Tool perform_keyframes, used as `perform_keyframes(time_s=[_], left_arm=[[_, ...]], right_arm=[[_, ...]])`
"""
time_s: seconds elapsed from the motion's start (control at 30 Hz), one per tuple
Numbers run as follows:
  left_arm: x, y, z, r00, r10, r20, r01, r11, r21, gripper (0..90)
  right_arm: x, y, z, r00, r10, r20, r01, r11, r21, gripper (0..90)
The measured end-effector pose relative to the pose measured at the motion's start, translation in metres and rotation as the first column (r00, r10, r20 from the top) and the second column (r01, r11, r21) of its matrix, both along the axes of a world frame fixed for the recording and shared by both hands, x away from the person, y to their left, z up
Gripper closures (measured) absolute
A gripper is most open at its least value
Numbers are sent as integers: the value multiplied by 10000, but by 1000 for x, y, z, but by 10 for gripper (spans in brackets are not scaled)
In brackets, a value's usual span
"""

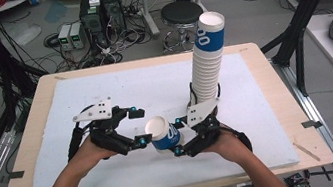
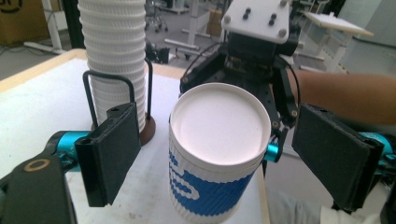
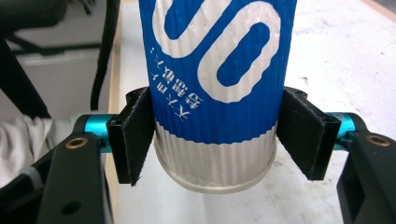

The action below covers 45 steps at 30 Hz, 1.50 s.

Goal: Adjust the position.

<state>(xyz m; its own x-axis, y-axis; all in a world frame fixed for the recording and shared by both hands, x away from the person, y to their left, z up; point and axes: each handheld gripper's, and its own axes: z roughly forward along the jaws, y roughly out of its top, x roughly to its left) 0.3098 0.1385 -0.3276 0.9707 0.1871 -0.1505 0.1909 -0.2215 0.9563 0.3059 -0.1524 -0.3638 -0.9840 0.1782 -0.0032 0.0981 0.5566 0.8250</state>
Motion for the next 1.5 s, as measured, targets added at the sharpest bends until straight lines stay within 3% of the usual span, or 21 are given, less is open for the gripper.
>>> perform_keyframes(time_s=[0.17, 0.43, 0.6, 0.9, 1.27, 1.37, 1.5], left_arm=[[-1, 1, 1, 9998, -160, -71, 162, 9992, 376, 153], [1, 1, 3, 9997, -225, -75, 231, 9957, 892, 153], [2, -4, 2, 9990, -417, -181, 437, 9909, 1277, 154], [5, -13, -1, 9974, -674, -261, 710, 9814, 1783, 167], [8, -19, -6, 9931, -1113, -375, 1171, 9630, 2427, 293], [8, -19, -8, 9920, -1218, -339, 1265, 9564, 2632, 300], [6, -18, -10, 9921, -1250, -145, 1244, 9580, 2584, 307]], right_arm=[[3, 5, 11, 9997, 189, 160, -174, 9958, -895, 315], [6, 12, 21, 9982, 537, 274, -481, 9833, -1756, 314], [7, 18, 28, 9971, 724, 237, -647, 9688, -2392, 314], [8, 32, 38, 9945, 1034, 184, -903, 9316, -3521, 313], [6, 42, 42, 9906, 1345, 236, -1100, 8879, -4467, 313], [5, 43, 41, 9900, 1388, 250, -1119, 8813, -4591, 313], [4, 42, 41, 9877, 1509, 402, -1152, 8778, -4650, 310]])
